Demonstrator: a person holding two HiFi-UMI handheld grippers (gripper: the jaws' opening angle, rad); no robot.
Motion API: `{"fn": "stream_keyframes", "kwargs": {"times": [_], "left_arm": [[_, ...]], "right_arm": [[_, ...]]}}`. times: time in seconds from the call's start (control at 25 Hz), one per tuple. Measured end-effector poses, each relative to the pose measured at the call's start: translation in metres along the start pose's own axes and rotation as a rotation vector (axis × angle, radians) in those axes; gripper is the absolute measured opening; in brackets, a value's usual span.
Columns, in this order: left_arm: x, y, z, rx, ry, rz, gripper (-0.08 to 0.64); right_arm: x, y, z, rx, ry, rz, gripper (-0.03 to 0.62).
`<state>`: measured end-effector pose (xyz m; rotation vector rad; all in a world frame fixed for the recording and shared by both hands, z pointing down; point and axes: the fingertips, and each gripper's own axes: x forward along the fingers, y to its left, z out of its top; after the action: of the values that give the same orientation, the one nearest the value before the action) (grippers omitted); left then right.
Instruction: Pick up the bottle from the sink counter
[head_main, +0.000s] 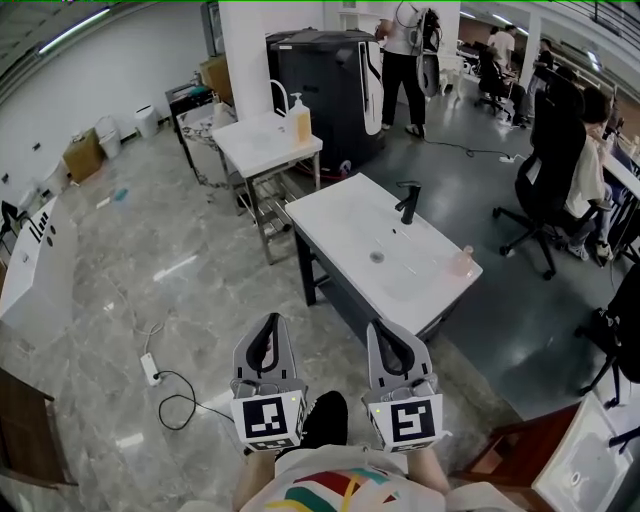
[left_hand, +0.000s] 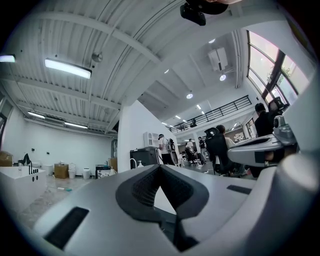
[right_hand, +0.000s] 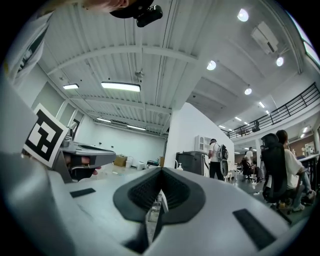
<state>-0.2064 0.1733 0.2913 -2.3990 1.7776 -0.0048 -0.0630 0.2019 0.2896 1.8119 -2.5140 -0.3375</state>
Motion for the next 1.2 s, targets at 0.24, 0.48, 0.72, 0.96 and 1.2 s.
{"fn": "stream_keyframes", "kwargs": {"times": [0.24, 0.48, 0.72, 0.96, 1.2], "left_arm": [[0.01, -0.005, 0.004, -0.014, -0.036, -0.009, 0.018], [0.04, -0.002, 0.009, -0.025, -0.068, -0.026, 0.018], [0.065, 0.002, -0.001, -0.038, -0.064, -0.045, 0.018], [0.103, 0.009, -0.011, -0.047, -0.054, -0.065, 0.018], [0.154, 0.03, -0.032, -0.07, -0.022, -0.07, 0.018]], "right_arm": [[0.003, 0.001, -0.001, -0.024, 0.002, 0.025, 0.011], [0.026, -0.002, -0.002, -0.055, -0.016, 0.034, 0.011], [0.051, -0.003, -0.012, -0.062, 0.0, 0.036, 0.012], [0.088, -0.011, -0.02, -0.056, 0.002, 0.038, 0.011], [0.144, -0.017, -0.038, -0.062, 0.041, 0.056, 0.011]]}}
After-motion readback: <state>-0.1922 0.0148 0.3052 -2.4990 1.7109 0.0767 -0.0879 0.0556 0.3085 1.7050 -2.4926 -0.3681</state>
